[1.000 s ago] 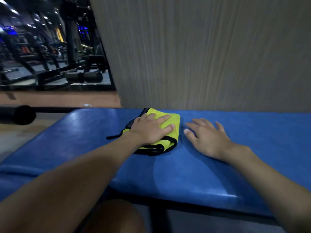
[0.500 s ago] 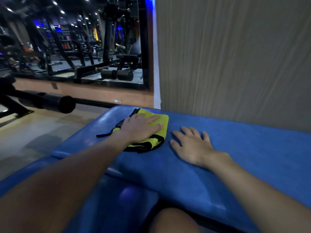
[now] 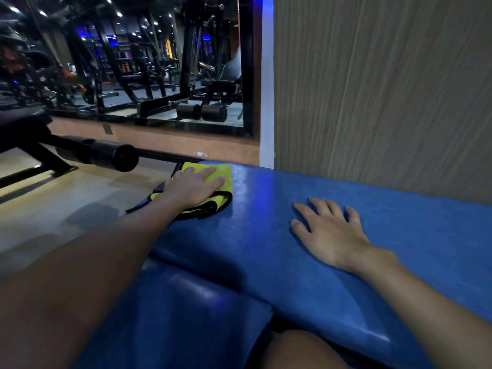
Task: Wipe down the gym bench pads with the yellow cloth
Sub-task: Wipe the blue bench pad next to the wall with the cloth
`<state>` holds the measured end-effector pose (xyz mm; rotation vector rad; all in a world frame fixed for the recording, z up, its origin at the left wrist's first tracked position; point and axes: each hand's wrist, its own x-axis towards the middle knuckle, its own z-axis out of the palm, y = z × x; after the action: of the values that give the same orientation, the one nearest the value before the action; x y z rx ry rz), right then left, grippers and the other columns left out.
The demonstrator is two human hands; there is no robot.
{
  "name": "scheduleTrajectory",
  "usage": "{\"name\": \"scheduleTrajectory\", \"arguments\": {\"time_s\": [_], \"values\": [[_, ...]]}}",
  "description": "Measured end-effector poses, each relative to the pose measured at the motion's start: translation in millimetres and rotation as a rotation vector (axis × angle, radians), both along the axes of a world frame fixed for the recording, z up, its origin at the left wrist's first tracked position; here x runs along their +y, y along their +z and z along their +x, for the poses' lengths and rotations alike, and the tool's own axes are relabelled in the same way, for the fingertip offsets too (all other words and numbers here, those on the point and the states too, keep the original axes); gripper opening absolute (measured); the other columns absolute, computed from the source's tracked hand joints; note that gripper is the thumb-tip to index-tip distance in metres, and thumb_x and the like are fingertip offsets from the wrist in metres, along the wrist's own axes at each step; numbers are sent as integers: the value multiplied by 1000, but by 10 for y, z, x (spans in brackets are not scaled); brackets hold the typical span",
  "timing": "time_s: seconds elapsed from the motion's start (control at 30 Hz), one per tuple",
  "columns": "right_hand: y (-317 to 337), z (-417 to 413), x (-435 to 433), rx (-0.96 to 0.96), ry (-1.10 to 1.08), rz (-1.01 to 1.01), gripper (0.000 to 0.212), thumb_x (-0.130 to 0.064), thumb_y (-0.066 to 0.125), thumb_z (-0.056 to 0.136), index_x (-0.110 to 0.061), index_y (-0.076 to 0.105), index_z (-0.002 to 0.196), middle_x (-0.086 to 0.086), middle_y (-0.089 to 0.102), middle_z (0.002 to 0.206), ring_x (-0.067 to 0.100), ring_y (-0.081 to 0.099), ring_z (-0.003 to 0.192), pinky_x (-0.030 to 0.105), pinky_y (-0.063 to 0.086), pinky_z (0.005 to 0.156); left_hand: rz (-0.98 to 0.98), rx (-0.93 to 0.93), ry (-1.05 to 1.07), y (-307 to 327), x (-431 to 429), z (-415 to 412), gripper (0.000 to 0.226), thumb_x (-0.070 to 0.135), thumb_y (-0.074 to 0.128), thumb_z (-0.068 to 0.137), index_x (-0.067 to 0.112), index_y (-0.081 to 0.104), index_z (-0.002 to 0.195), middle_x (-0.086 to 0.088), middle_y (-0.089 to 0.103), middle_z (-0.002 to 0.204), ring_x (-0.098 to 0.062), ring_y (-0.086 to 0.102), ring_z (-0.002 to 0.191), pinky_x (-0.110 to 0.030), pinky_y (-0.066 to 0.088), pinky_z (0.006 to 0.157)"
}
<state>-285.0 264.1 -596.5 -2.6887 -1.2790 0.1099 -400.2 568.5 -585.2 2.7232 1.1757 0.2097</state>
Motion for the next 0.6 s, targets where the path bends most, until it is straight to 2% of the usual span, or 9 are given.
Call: {"name": "scheduleTrajectory", "arguments": {"time_s": [0.13,0.33,0.4,0.47,0.5,0.57,0.6], "values": [[9,-11,-10,10,0,8,57,-57,15,99,-39,20,153,-3,10,164,19,-1,151,55,-4,119,-33,8,61,13,-27,-116,96,95,12,64,56,22,151,-13,27,160,-41,30,144,-58,25,115],[26,-17,10,10,5,14,54,-55,20,99,-37,27,150,0,17,162,21,6,149,56,-1,118,-45,35,67,8,-114,-377,77,87,25,84,54,20,152,-15,21,162,-46,26,144,-57,23,117],[78,26,-6,66,21,88,50,-56,31,99,-38,40,145,-2,29,158,20,18,148,54,5,119,-59,36,54,21,-157,-428,74,84,28,87,53,21,153,-15,21,162,-46,24,145,-57,23,117],[156,103,-89,156,8,256,40,-50,42,99,-35,56,133,-9,48,145,16,37,139,48,16,119,-32,59,58,30,-205,-417,72,83,27,87,54,20,153,-13,23,162,-44,25,144,-57,23,116],[177,155,-147,127,4,276,39,-48,43,99,-33,57,133,-12,50,142,16,40,138,46,18,119,-6,74,60,36,-237,-398,72,84,26,87,55,20,152,-12,25,161,-43,25,144,-58,23,115],[159,244,-288,-13,-16,113,46,-53,37,100,-38,46,143,-14,37,154,18,25,147,50,7,120,27,98,47,33,-304,-374,74,87,21,84,57,18,152,-10,25,162,-41,25,145,-59,22,115],[132,267,-351,-24,-39,43,51,-58,32,99,-42,38,147,-14,27,160,19,15,151,52,3,119,37,109,33,29,-345,-367,77,89,18,81,57,17,151,-10,25,162,-40,24,145,-60,21,115]]}}
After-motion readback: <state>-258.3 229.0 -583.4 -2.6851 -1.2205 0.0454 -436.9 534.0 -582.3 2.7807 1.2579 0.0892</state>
